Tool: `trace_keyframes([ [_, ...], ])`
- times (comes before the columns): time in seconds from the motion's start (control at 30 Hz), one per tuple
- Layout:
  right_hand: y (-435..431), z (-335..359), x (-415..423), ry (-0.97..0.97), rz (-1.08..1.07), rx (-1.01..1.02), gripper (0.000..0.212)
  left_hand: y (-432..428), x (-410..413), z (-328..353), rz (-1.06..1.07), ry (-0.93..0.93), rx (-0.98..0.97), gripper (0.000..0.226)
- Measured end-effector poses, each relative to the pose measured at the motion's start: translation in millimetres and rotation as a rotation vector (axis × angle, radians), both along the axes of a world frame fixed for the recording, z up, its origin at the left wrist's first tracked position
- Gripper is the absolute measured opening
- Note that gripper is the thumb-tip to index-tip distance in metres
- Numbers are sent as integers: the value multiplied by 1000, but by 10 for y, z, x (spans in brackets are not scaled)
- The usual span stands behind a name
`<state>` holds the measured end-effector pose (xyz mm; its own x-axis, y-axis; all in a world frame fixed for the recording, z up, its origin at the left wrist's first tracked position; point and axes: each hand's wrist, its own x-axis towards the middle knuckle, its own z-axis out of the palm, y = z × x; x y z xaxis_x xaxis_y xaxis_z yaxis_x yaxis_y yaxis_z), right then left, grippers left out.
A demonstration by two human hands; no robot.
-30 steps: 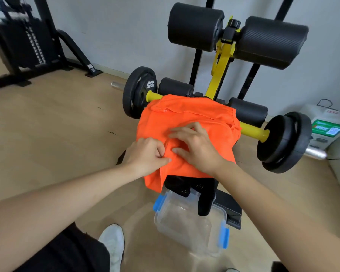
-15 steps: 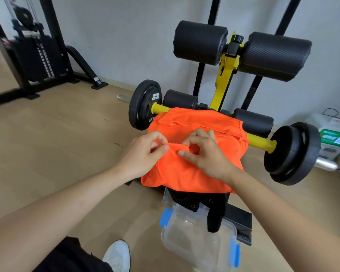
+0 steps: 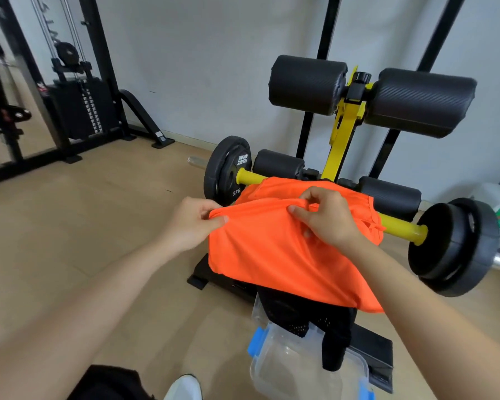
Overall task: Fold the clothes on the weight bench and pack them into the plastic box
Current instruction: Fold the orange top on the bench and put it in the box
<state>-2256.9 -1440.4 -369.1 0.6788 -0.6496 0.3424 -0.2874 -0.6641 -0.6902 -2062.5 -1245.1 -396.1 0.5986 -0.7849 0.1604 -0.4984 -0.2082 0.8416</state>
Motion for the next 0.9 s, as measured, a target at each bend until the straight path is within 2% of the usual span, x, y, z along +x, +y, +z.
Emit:
trace_keyframes([
  [0.1, -77, -8, 88, -21, -60, 90, 22, -103, 45, 1, 69, 149, -92, 9],
  [0.23, -212, -49, 154, -71, -64, -16, 19, -323, 99, -8, 253, 230, -194, 9],
  [0.3, -260, -83, 125, -46, -26, -48, 23, -443, 153, -29, 368, 170, -122, 9],
  [0.37, -321, -113, 37, -14, -45, -81, 26, -527, 156, -71, 415, 100, 46, 21],
  [0.43, -425, -123, -97, -2, -102, -107, 22, -614, 141, -132, 396, 83, 95, 27],
  [0.53, -574, -102, -334, 24, -183, -92, 16, -782, 80, -105, 324, 55, 19, 22],
  [0.7, -779, -162, -653, 190, -219, -118, 19, -1121, 7, -21, 172, -36, 50, 28],
  [0.83, -955, -228, -878, 277, -176, -67, 20, -1274, -127, -52, 42, -161, 47, 32],
  [0.9, -986, -227, -956, 289, -113, -33, 13, -1279, -208, -36, -49, -135, 63, 47],
])
